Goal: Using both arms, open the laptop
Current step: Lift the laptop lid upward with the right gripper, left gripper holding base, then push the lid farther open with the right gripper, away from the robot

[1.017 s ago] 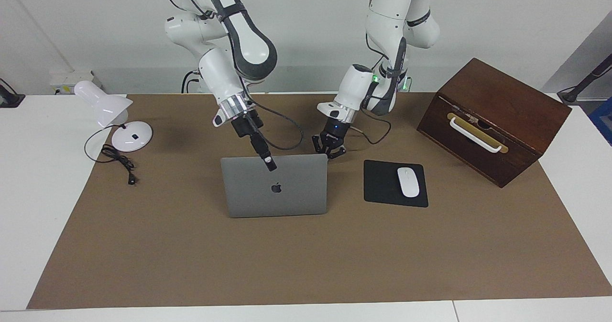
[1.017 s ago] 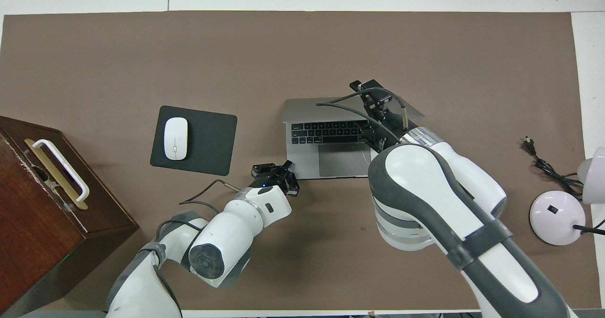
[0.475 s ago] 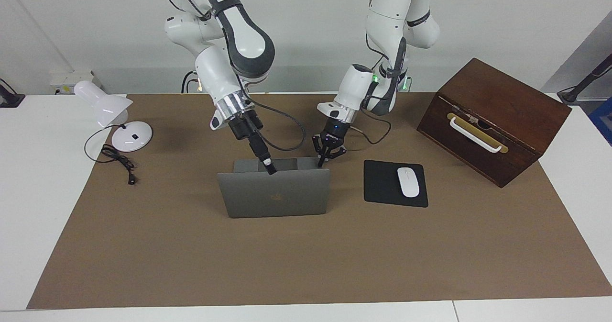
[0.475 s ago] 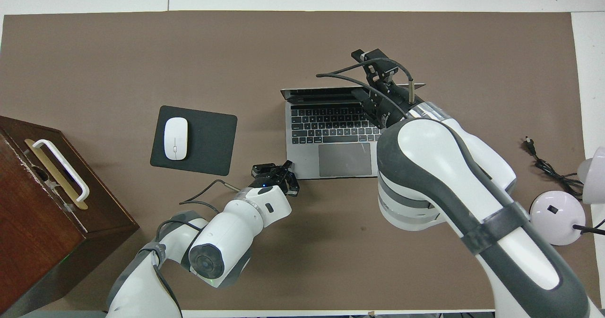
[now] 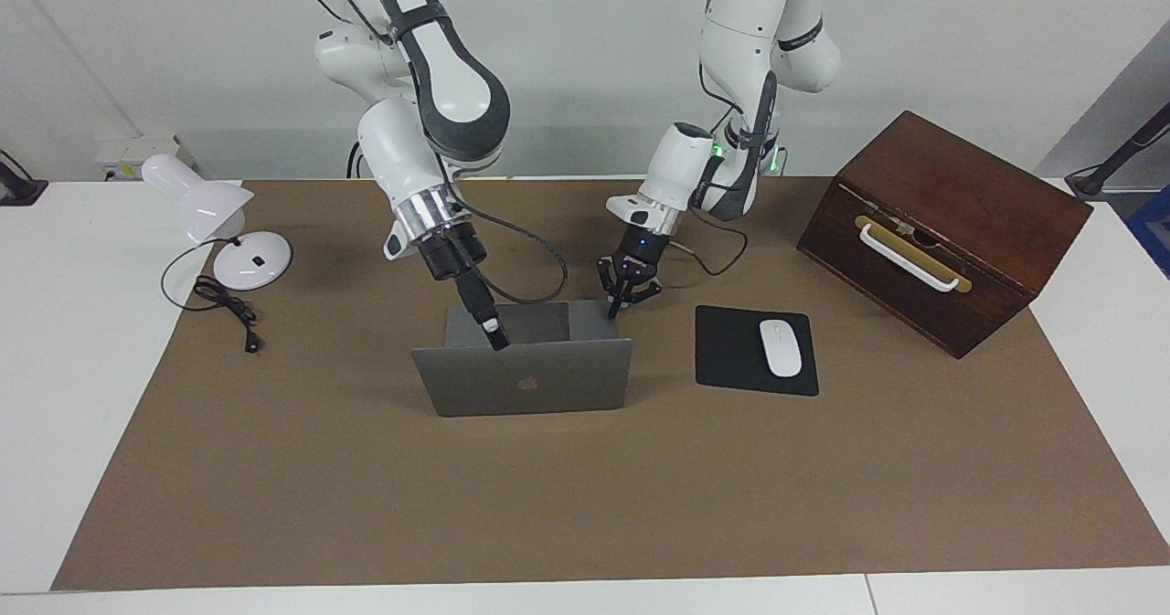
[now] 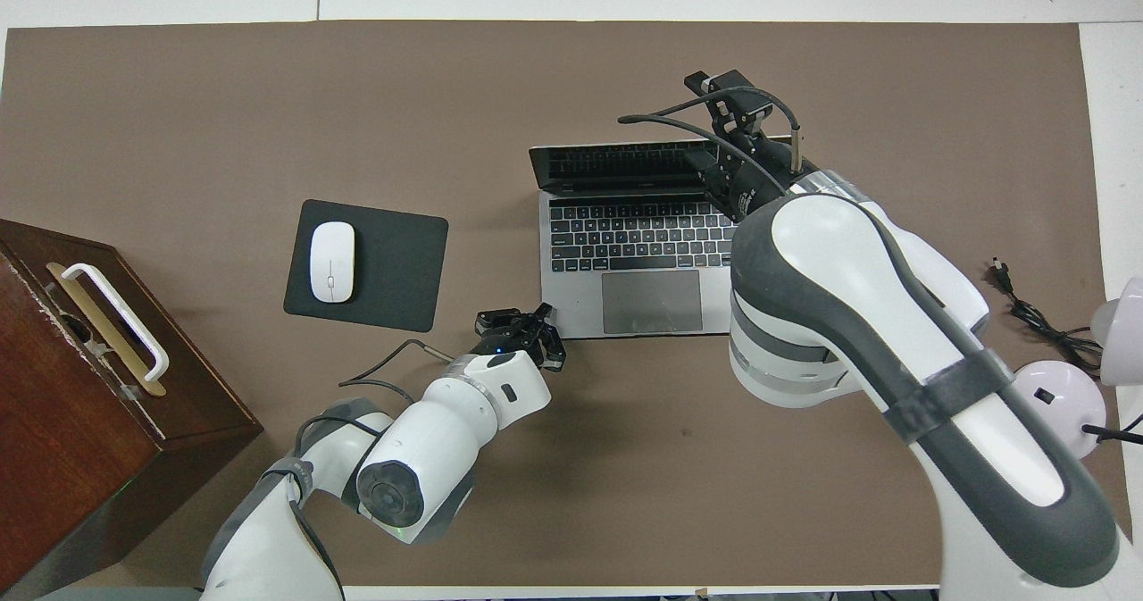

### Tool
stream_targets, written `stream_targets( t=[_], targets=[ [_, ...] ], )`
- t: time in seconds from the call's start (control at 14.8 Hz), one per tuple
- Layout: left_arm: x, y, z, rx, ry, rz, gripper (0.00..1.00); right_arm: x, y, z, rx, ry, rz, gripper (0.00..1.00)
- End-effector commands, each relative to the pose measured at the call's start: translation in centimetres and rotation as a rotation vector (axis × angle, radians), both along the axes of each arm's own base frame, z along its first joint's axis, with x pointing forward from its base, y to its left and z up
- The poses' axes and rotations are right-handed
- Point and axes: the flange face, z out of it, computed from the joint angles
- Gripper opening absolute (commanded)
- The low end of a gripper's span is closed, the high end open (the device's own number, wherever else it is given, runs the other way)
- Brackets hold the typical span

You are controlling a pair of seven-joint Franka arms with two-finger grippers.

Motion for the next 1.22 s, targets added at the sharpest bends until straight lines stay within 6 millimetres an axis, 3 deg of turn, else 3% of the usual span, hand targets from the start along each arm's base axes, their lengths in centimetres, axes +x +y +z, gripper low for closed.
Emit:
stream_targets(
  t=[0.0,0.14,0.54,0.81,1.15],
  targets=[
    [0.1,-0.9,-1.3,0.002,0.0,-0.005,0.0,1.5,-0.2,-0.7,-0.029,-0.017,0.024,1.0],
    [0.1,-0.9,-1.3,0.002,0.0,-0.005,0.0,2.4,-1.0,-0.6,-0.037,-0.028,0.017,1.0],
    [0.1,-0.9,-1.3,0.003,0.001,-0.005,0.0,4.4,-0.9,-1.1,-0.039,-0.04,0.019,1.0],
    [0.1,-0.9,-1.4,0.004,0.002,-0.005,0.0,5.2,-1.2,-0.1,-0.071,-0.073,0.045,1.0],
    [0.0,-0.9,-1.4,0.005,0.003,-0.005,0.0,5.3,2.9,2.2,-0.036,-0.11,0.088,1.0]
  ],
)
